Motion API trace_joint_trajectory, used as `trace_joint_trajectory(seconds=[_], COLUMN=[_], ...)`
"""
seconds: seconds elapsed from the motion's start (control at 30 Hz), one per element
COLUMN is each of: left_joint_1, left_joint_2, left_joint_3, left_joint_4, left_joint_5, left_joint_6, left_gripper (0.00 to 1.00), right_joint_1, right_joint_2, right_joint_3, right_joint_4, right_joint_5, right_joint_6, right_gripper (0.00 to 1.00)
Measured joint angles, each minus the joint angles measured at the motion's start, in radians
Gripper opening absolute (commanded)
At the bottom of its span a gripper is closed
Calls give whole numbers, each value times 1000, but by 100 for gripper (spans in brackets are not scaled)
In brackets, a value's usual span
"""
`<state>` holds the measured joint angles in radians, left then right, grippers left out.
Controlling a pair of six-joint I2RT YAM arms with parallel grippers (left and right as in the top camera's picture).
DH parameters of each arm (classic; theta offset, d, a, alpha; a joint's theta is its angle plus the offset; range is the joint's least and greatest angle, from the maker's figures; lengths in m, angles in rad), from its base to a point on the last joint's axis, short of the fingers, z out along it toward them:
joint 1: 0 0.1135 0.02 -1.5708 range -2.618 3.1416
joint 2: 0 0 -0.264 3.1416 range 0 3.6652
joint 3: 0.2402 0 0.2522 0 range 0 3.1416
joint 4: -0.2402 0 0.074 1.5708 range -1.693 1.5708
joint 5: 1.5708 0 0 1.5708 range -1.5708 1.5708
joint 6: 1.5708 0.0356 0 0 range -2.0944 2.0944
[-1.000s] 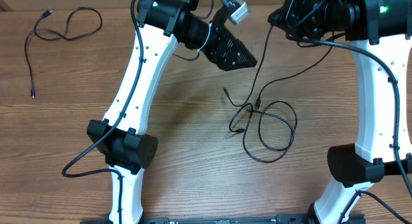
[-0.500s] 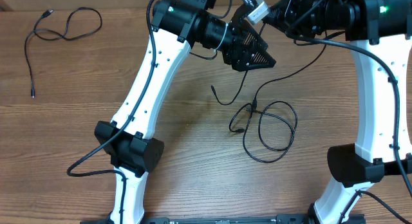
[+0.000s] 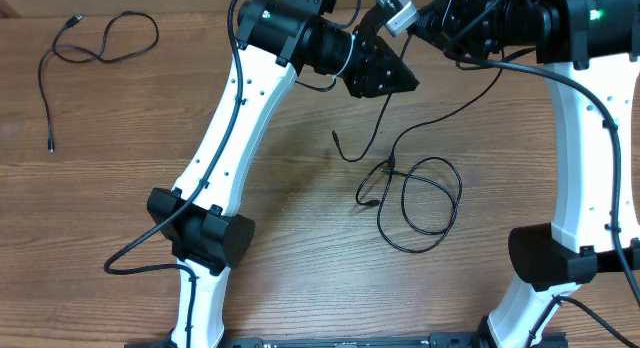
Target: Untangle cables
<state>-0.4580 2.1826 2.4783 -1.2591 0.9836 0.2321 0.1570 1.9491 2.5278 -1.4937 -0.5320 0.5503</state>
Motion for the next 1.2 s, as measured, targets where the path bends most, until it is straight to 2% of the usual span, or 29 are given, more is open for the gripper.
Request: trace_joint_trajectory(seconds=[0.1, 0.17, 0.23, 0.3, 0.37, 0.7, 0.9, 1.2], left_joint_1=[0, 0, 0, 0, 0, 17, 20, 51], left_joint_2=[0, 0, 0, 0, 0, -90, -186, -237], left_joint_3=[0, 0, 0, 1, 11, 44, 56, 61], left_joint_4=[12, 19, 19, 18, 11, -43, -101, -158], left_joint_5=[-22, -31, -39, -44, -69, -432, -583, -839], left_joint_6=[-29, -59, -78, -93, -108, -189, -217, -450], left_gripper=[4, 4, 4, 4, 4, 4, 4, 4], right_joint_1=[0, 0, 0, 0, 0, -14, -71, -155], right_joint_2=[0, 0, 0, 0, 0, 0, 0, 0], right_joint_3=[0, 0, 0, 0, 0, 0, 0, 0], right_joint_4=[-9, -18, -25, -31, -41, -42, -41, -107], right_joint_5=[41, 74, 114, 154, 185, 226, 222, 222], right_joint_6=[1, 7, 4, 6, 1, -1, 0, -9], right_gripper=[22, 43, 71, 82, 87, 100, 100, 100])
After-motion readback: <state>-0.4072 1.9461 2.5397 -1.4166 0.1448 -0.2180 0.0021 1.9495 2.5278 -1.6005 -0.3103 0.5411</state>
